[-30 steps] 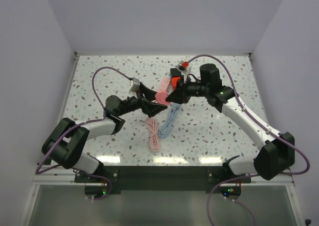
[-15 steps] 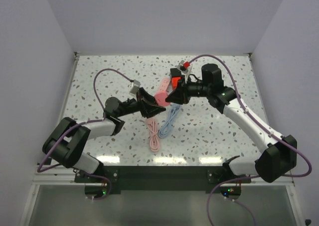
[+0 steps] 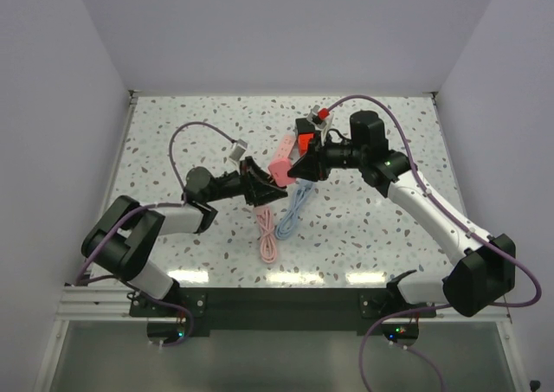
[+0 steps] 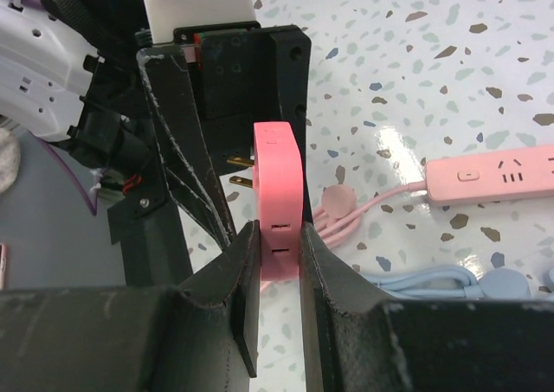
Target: Insert the plug
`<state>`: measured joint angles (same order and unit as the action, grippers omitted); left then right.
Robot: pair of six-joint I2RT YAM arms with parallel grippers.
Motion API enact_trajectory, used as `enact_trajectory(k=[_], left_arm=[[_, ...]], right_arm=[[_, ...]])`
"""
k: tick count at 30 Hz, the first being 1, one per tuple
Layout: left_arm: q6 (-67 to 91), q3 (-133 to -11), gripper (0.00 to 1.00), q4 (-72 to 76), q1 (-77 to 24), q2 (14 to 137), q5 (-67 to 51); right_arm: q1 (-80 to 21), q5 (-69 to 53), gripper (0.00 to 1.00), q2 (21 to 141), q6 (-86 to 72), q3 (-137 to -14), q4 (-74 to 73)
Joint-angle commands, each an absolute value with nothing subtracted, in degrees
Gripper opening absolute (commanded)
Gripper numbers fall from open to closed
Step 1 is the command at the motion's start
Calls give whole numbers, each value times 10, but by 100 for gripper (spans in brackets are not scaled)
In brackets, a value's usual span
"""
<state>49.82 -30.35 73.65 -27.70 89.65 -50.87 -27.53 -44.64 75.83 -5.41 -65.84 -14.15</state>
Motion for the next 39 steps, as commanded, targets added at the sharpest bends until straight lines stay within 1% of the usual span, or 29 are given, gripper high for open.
enact_trajectory(k=[1, 9, 12, 13, 14, 15, 16, 18, 19, 21, 27, 28, 29, 30, 31, 32, 33, 34, 36, 37, 39], left_arm=[[464, -323, 50, 841, -271, 861, -498], [447, -348, 50, 811, -269, 848, -496], [448, -348, 47, 820, -270, 853, -500], [461, -344, 37, 842, -269, 855, -508], [461, -344, 37, 842, -269, 856, -508], [467, -344, 33, 851, -268, 855, -513], [468, -343, 26, 854, -268, 855, -516], [471, -341, 19, 862, -266, 852, -524], [472, -337, 10, 867, -267, 850, -526], [475, -329, 0, 873, -265, 845, -531], [487, -325, 0, 897, -263, 849, -550], [488, -328, 5, 896, -263, 857, -554], [487, -330, 18, 890, -263, 860, -556], [486, -331, 36, 888, -261, 862, -558], [483, -330, 57, 885, -259, 863, -555], [480, -329, 65, 870, -258, 865, -554], [463, -325, 72, 858, -256, 863, -546], [451, -323, 76, 842, -255, 860, -541], [400, -321, 80, 777, -253, 849, -516], [382, -319, 85, 753, -253, 839, -506], [335, -313, 88, 692, -251, 827, -477]], right_arm=[[-277, -466, 0, 749, -42, -658, -126], [-277, -464, 0, 751, -39, -658, -131], [-277, -463, 0, 746, -37, -657, -133], [-277, -464, 0, 743, -32, -656, -135], [-277, -464, 0, 743, -32, -656, -134], [-277, -464, 0, 742, -31, -655, -134], [-277, -464, 0, 742, -29, -654, -134], [-276, -465, 0, 744, -26, -653, -137], [-277, -465, 0, 744, -23, -653, -139], [-277, -464, 0, 744, -23, -652, -141], [-277, -465, 0, 753, -26, -658, -140], [-276, -457, 0, 754, -32, -660, -136], [-277, -453, 0, 753, -34, -661, -136], [-277, -447, 0, 751, -36, -663, -135], [-276, -439, 0, 749, -41, -667, -137], [-276, -421, 0, 747, -45, -670, -140], [-275, -413, 0, 745, -45, -672, -142], [-275, -407, 0, 745, -46, -683, -146], [-274, -387, 0, 748, -47, -695, -160], [-273, -382, 0, 754, -48, -707, -163], [-268, -358, 0, 761, -50, -718, -177]])
